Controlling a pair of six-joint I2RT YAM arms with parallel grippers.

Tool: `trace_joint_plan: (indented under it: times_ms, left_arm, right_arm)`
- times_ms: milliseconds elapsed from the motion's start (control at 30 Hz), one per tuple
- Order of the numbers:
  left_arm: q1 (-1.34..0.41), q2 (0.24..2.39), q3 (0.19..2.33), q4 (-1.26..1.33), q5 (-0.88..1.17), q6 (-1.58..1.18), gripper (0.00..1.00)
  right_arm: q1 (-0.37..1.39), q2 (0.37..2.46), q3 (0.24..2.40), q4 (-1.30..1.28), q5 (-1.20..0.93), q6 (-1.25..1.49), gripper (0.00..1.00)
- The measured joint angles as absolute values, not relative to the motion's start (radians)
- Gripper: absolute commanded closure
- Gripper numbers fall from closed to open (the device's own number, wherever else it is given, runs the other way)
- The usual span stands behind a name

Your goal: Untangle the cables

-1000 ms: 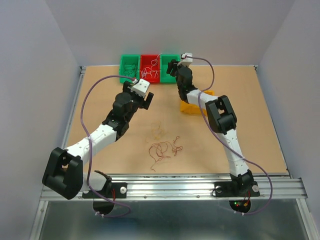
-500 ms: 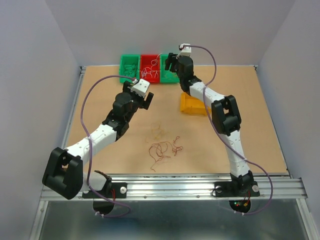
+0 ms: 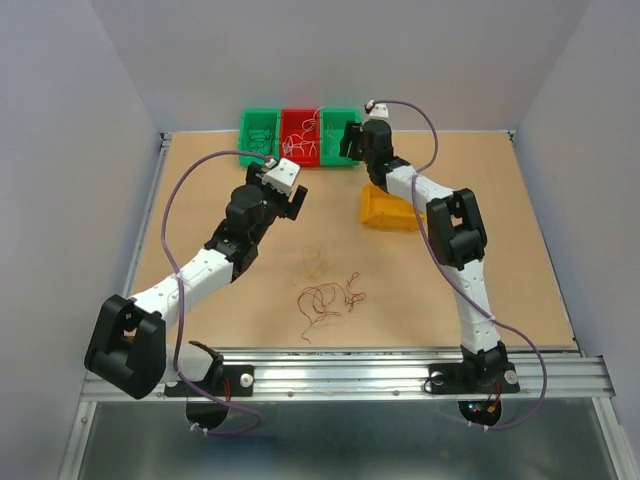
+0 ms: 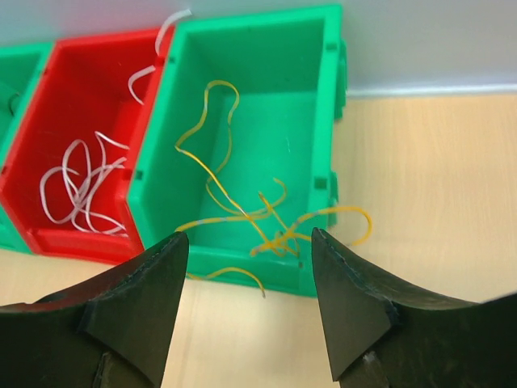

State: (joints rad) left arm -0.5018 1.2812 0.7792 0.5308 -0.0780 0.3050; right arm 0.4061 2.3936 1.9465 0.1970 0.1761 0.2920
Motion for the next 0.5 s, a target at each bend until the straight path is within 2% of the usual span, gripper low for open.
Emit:
trace_joint_plan:
  times_ms: [300,500]
  left_arm:
    - [-0.502,1.28,0.779,0.526,-0.076,0.305,0.11]
    - [-0.502,1.28,0.779,0.525,-0.076,0.305,0.11]
  right_arm:
    - [0.4,2.391,1.919,0.169,0.137,0.36,0.42]
    - [0.4,2.398,1.93,0.172,0.118,0.401,0.42]
